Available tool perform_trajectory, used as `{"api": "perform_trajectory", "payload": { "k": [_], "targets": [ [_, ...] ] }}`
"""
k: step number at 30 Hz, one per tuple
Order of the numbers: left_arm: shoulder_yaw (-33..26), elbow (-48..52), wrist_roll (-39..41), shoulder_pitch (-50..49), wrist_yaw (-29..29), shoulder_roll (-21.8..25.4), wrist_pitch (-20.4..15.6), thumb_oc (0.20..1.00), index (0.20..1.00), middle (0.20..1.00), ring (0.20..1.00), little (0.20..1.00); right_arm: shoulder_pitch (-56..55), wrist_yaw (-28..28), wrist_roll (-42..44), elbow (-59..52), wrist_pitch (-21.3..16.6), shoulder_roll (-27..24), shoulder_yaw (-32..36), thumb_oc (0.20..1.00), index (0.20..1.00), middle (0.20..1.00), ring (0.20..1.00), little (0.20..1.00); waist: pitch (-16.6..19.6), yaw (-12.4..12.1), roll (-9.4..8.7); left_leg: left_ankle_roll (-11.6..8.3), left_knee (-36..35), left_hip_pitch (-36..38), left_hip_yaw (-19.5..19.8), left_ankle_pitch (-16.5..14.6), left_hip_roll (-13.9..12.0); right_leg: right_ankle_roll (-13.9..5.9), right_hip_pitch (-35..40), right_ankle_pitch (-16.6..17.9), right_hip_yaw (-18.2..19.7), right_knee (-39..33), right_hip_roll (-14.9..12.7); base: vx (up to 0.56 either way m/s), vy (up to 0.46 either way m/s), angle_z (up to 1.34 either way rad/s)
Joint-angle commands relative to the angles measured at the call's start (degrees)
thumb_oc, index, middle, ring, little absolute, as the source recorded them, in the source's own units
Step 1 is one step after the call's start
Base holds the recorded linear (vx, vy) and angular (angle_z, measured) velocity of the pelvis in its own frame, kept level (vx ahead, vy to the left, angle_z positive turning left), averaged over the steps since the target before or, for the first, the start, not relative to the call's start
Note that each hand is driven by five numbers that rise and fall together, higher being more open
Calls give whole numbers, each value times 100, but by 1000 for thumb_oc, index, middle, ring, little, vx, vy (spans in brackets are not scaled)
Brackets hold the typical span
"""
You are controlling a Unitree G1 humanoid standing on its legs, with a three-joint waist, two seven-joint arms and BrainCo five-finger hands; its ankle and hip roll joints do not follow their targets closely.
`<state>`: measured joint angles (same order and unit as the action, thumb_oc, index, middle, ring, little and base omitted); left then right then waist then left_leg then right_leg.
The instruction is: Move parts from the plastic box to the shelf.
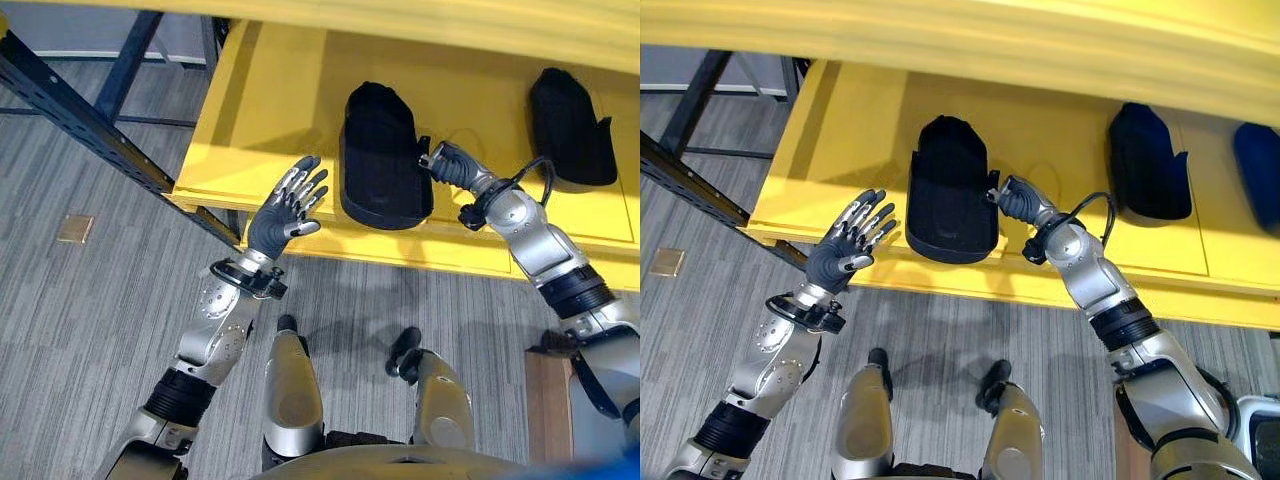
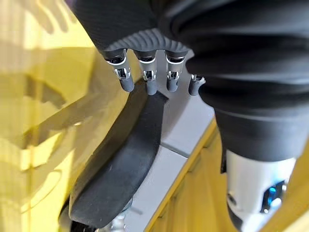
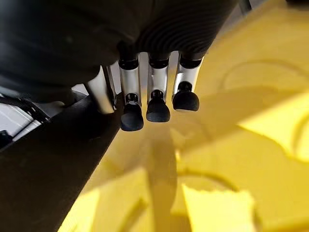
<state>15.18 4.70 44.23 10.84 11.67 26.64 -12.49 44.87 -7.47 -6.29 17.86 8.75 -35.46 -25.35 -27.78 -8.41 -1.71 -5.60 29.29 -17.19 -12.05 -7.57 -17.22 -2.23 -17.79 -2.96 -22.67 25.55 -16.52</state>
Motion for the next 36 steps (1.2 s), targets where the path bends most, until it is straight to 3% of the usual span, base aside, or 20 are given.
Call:
{"api": "perform_trajectory", "payload": {
  "k": [1, 3, 5, 6, 12, 17, 23, 36],
  "targets": [
    [211, 227, -170, 59, -78, 69, -426, 1000, 1000, 1000, 1000, 1000, 563, 13, -53, -369, -201, -115, 33, 200, 200, 200, 200, 200, 180, -41, -20, 167, 361, -112, -73, -216, 52, -237, 361, -641, 45, 809, -230, -111, 61, -2],
    [294, 185, -210, 138, -178, 46, -558, 1000, 1000, 1000, 1000, 1000, 726, 154, 12, -386, -57, -162, -60, 200, 200, 200, 200, 200, 103, -11, -12, 176, 712, -269, -41, -481, 4, -299, 101, -871, 162, 1281, -372, -104, 59, 0],
    [313, 162, -226, 172, -222, 25, -596, 1000, 1000, 1000, 1000, 1000, 802, 218, 37, -380, -4, -200, -78, 200, 200, 200, 200, 200, 92, 5, -16, 199, 861, -358, -52, -553, -12, -288, -10, -935, 191, 1445, -413, -106, 48, -6],
    [340, 148, -241, 251, -299, -2, -643, 1000, 1000, 1000, 1000, 1000, 980, 230, 23, -313, 179, -261, -61, 200, 200, 200, 200, 200, 71, 36, -20, 238, 1219, -544, -9, -748, -32, -266, -229, -1080, 277, 1796, -499, -111, 60, -2],
    [422, 79, -215, 366, -359, -100, -648, 1000, 1000, 1000, 1000, 1000, 1483, 261, -93, 83, 426, -665, -78, 200, 200, 200, 200, 200, 51, 103, 12, 359, 2246, -1090, 215, -1370, 5, -196, -873, -1474, 561, 2717, -686, -68, 61, -3],
    [553, -7, -166, 425, -458, -110, -710, 1000, 1000, 1000, 1000, 1000, 1966, 440, -196, 574, 598, -858, -248, 200, 200, 200, 200, 200, 30, 118, 62, 356, 2623, -1435, 319, -1554, -22, -179, -1304, -1608, 735, 3101, -738, -42, 32, -1],
    [615, 4, -34, 418, -386, 55, -795, 1000, 1000, 1000, 1000, 1000, 2685, 597, -369, 1373, 650, -1066, -592, 200, 200, 200, 200, 200, -6, 58, 96, 328, 2446, -1517, 314, -1477, -35, -216, -1445, -1561, 806, 3028, -665, -32, 2, -1],
    [651, 55, 223, 352, -359, 359, -948, 1000, 1000, 1000, 1000, 1000, 3790, 715, -997, 2456, 188, -1070, -1431, 200, 200, 200, 200, 200, -74, -87, 77, 295, 1899, -1486, 272, -1199, -16, -261, -1513, -1390, 813, 2751, -543, 0, -2, -1]
  ]
}}
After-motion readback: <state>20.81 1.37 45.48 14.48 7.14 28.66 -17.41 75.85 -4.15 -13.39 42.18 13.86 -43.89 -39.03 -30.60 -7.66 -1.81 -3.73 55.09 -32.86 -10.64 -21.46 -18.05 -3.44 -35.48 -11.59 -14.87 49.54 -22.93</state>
